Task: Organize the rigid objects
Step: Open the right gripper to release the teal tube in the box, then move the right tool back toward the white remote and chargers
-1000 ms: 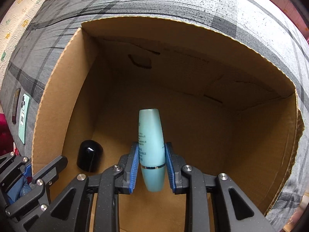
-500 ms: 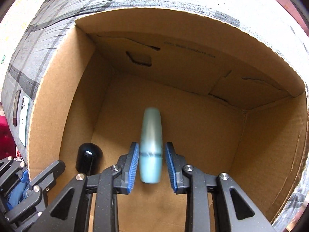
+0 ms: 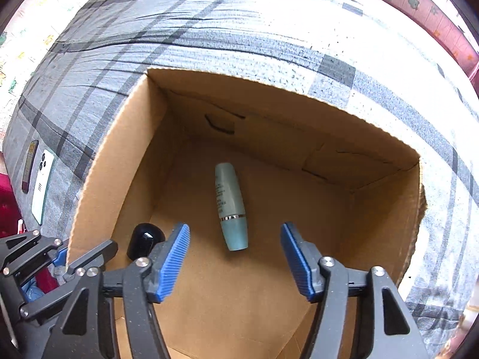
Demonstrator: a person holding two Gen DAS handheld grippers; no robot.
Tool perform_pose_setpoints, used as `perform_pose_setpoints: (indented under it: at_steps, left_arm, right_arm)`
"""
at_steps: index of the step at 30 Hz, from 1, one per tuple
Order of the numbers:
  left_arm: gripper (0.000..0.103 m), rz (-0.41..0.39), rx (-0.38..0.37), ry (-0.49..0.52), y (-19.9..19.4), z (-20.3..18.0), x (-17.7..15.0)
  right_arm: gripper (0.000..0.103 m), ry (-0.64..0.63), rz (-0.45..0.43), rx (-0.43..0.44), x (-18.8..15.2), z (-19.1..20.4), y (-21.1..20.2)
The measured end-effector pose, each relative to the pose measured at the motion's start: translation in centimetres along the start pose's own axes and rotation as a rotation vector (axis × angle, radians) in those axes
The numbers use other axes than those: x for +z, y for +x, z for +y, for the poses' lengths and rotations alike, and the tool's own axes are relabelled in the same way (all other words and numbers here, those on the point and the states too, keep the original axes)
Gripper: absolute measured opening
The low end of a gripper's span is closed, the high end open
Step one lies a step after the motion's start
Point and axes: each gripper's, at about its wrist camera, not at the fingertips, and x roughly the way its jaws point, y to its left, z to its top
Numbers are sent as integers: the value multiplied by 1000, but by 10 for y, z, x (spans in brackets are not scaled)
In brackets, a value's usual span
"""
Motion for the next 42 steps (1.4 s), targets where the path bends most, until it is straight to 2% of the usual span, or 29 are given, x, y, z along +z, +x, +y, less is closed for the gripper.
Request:
perform_pose_setpoints:
  at_steps: [5,7,13,26,42]
  left_arm:
    - [14,3,2,-6,0,0,0]
    - [14,3,6,-3,0,-1,1]
    - [14,4,14,-2,0,-2,0]
    - [14,6,30,-4,-1,-5,0]
    - [14,5,45,4,-3,-9,-1]
  right_arm:
    - [82,-2,-40,-17,-4,6,-16]
    - [84,-6,-62,-21,-6,5,-24]
    - [101,7,-100,-19,-9,-1,-41]
    - [103,102,-153,-84,-31,-47,-79]
    - [103,287,-120,-200,-90,-136,-96]
